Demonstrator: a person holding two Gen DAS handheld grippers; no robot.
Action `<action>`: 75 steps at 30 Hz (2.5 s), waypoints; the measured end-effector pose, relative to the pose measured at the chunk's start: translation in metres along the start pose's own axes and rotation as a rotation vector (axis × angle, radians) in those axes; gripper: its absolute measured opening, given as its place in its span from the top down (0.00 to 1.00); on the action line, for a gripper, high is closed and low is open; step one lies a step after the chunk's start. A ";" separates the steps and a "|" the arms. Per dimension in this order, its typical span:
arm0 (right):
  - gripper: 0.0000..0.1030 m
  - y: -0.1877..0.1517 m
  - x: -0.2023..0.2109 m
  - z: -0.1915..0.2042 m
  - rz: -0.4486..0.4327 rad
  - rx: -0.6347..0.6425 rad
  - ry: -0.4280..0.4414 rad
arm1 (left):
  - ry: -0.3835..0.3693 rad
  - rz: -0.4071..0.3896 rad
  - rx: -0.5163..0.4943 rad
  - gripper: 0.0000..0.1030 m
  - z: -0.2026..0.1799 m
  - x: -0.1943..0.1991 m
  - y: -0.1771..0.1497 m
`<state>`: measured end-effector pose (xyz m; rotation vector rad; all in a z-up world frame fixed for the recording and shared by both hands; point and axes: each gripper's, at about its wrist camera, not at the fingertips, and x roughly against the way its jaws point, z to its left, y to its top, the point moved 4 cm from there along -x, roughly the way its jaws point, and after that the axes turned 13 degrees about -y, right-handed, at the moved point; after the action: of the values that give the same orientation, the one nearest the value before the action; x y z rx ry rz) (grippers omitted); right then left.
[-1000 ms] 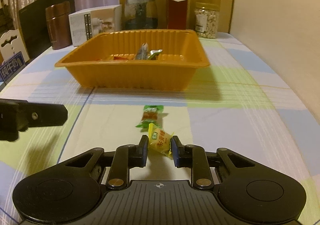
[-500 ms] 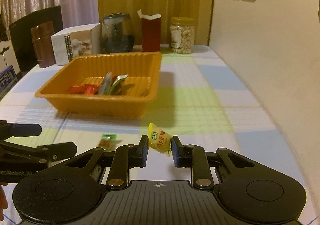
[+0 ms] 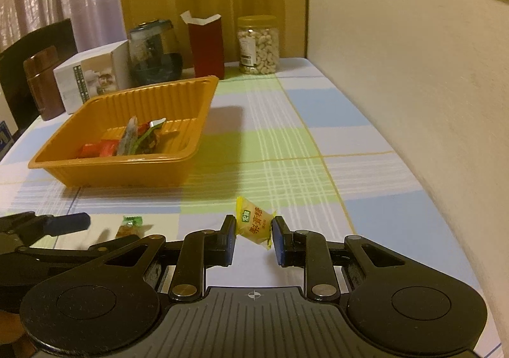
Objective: Organize snacks
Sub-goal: 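Close the left gripper on the green wrapped candy while the right holds the yellow candy, then carry the green and yellow candies over the orange tray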
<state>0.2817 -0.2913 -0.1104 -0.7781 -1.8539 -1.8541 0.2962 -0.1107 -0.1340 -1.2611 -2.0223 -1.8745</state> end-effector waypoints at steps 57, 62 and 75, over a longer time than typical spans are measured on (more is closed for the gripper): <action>0.76 0.014 0.043 0.047 -0.086 0.026 0.089 | 0.067 0.007 0.017 0.81 0.019 0.061 0.006; 0.76 0.016 0.051 0.063 -0.093 0.047 0.107 | 0.086 -0.006 0.030 0.81 0.029 0.083 0.006; 0.76 0.022 0.071 0.093 -0.125 0.070 0.153 | 0.125 -0.047 0.056 0.81 0.047 0.123 0.009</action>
<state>0.2510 -0.1925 -0.0519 -0.4922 -1.8958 -1.8561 0.2433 -0.0112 -0.0659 -1.0642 -2.0414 -1.8520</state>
